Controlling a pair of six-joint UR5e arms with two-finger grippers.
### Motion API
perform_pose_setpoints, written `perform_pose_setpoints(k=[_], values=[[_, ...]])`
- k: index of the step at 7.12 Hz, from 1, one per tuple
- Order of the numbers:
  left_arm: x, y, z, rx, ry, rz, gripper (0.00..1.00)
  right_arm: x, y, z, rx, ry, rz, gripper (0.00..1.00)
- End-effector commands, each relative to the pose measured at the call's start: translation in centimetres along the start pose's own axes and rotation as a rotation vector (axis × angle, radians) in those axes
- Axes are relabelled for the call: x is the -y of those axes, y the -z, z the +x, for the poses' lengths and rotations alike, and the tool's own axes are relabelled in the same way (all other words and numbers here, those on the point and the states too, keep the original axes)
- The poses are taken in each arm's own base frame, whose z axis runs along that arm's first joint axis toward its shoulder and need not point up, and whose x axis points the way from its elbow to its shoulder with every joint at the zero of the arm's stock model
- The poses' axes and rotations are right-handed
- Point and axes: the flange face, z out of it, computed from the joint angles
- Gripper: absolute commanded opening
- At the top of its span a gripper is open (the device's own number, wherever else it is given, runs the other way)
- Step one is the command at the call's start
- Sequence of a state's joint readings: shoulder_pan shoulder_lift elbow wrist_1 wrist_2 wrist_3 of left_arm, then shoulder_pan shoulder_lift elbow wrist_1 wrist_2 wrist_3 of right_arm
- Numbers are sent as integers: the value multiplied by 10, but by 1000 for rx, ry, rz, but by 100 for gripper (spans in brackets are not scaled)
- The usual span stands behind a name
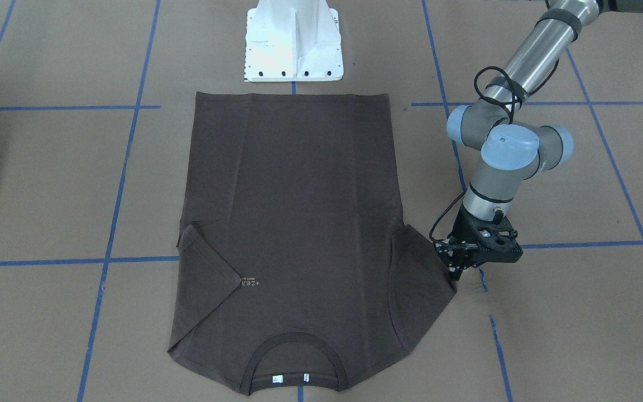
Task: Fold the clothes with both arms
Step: 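Reach the left gripper to the sleeve nearest it and fold it inward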
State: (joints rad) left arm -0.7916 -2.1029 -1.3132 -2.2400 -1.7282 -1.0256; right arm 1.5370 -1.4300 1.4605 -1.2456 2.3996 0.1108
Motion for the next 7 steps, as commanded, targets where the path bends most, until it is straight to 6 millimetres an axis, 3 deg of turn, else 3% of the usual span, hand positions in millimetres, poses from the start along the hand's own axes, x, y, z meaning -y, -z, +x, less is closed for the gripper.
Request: perform_pose_setpoints(k=[1,2,4,5,7], values=[[23,31,75,57,91,-50,0,0,1,-1,1,0,2,100],[19,34,109,53,107,-69,0,1,2,-2,1,1,3,100],[16,26,146,48,150,-87,0,3,2,-4,-1,-5,4,100],[17,15,159,63,158,-98,0,5,2,-4,-1,-6,5,100],[18,6,162,80,167,-103,0,6,2,-4,-3,-8,5,100]])
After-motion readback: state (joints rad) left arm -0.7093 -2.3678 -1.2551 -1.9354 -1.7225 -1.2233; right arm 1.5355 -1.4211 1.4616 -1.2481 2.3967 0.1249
